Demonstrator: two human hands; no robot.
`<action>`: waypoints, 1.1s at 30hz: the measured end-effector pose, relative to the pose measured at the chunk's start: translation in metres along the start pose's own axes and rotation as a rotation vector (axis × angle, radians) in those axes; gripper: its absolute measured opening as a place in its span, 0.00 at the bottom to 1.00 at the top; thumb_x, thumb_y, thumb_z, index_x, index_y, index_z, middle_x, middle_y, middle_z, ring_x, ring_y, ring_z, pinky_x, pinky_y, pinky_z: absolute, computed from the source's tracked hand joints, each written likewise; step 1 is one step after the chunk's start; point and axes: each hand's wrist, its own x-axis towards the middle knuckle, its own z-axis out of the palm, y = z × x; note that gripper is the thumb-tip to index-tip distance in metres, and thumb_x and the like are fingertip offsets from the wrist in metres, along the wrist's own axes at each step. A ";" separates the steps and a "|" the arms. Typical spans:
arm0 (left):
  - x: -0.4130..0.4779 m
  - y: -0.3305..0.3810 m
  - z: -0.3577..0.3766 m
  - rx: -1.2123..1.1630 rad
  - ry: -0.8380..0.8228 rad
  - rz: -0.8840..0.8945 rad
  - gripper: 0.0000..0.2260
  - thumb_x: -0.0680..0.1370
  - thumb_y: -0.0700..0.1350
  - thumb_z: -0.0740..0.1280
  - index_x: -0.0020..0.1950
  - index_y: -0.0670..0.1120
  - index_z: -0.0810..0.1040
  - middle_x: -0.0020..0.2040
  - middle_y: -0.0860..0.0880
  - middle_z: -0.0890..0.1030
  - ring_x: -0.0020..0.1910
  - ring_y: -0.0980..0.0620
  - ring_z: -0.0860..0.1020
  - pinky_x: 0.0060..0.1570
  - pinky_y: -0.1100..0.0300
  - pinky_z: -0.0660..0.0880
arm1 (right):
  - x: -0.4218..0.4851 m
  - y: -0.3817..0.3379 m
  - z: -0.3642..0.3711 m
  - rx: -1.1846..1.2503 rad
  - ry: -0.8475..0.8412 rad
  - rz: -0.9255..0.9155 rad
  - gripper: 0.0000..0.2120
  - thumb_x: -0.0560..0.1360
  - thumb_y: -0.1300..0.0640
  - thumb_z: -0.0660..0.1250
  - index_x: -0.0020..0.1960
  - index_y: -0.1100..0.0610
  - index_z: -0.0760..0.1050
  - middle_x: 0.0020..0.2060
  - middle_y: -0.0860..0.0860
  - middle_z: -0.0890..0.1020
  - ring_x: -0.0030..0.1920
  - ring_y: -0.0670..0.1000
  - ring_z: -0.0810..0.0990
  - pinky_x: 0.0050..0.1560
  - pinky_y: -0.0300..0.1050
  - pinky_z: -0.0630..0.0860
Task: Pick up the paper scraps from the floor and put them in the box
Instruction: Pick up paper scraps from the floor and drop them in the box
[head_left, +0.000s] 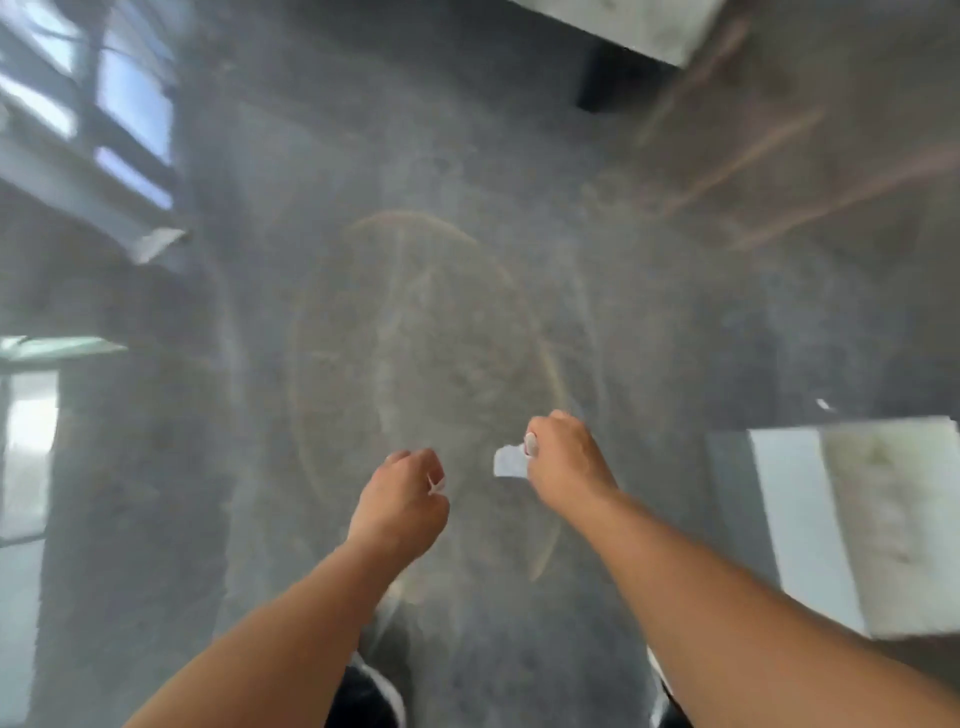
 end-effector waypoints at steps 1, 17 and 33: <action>0.001 0.032 0.028 0.035 -0.033 0.031 0.06 0.69 0.39 0.65 0.42 0.49 0.76 0.44 0.47 0.77 0.45 0.45 0.77 0.41 0.59 0.70 | -0.008 0.043 -0.013 0.024 0.021 0.023 0.08 0.73 0.64 0.60 0.49 0.62 0.77 0.50 0.61 0.76 0.50 0.61 0.77 0.46 0.47 0.71; -0.036 0.441 0.429 0.197 -0.293 0.410 0.04 0.71 0.43 0.68 0.42 0.51 0.75 0.37 0.53 0.77 0.38 0.50 0.74 0.36 0.63 0.67 | -0.173 0.559 -0.120 0.382 0.474 0.760 0.08 0.73 0.65 0.62 0.44 0.65 0.80 0.43 0.63 0.83 0.42 0.60 0.78 0.40 0.46 0.70; 0.046 0.351 0.355 0.049 -0.159 0.242 0.08 0.71 0.41 0.66 0.49 0.49 0.78 0.47 0.51 0.81 0.50 0.48 0.78 0.43 0.63 0.68 | -0.078 0.497 -0.083 0.581 0.394 0.815 0.16 0.67 0.61 0.68 0.55 0.57 0.76 0.54 0.54 0.81 0.56 0.57 0.78 0.53 0.42 0.73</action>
